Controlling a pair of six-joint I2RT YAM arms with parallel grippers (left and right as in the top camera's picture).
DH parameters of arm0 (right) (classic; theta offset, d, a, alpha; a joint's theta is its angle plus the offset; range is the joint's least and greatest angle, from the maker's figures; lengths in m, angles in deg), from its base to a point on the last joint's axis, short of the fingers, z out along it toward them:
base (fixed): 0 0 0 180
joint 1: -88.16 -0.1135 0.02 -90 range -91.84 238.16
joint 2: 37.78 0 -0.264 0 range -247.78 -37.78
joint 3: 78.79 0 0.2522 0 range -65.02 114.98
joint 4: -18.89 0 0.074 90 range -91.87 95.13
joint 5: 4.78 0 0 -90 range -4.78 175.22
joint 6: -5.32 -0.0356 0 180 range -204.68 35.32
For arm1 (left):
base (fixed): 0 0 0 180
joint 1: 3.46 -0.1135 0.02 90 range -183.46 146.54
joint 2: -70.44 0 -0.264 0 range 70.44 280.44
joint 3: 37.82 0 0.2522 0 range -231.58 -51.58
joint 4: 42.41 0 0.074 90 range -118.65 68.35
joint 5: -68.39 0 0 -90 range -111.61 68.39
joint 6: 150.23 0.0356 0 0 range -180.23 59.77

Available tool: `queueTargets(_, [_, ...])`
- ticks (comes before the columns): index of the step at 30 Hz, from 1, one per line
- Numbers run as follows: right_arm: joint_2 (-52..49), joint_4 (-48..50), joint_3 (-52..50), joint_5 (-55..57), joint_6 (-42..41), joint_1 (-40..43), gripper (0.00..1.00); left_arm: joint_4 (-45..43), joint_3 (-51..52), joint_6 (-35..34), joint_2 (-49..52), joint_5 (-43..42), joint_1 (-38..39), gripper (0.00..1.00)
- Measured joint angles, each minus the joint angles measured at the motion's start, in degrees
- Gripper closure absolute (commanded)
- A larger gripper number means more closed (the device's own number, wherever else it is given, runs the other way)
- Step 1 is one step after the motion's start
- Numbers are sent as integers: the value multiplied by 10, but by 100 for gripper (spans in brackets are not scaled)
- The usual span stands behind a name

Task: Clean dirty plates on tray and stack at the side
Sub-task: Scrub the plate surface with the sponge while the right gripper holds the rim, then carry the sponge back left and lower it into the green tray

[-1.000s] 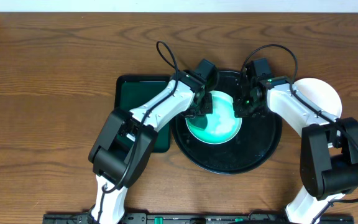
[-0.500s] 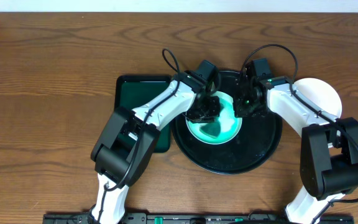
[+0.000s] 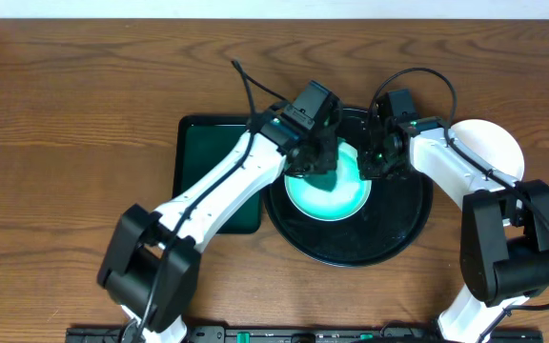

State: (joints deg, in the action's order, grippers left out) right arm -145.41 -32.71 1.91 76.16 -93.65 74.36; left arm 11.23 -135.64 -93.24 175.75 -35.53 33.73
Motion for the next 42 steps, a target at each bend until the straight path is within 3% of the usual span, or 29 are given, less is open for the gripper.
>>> queueTargets(7, [0, 0, 0, 0, 0, 0, 99, 15, 0, 0, 31, 67, 0, 93])
queueTargets(16, [0, 0, 0, -1, 0, 0, 99, 8, 0, -2, 123, 70, 0, 92])
queueTargets(24, [0, 0, 0, -1, 0, 0, 99, 9, -12, -1, 141, 11, -11, 93])
queueTargets(35, [0, 0, 0, -1, 0, 0, 99, -5, -10, 20, 144, -158, -9, 93])
queueTargets(42, [0, 0, 0, -1, 0, 0, 99, 7, 3, 30, 43, -180, -11, 93])
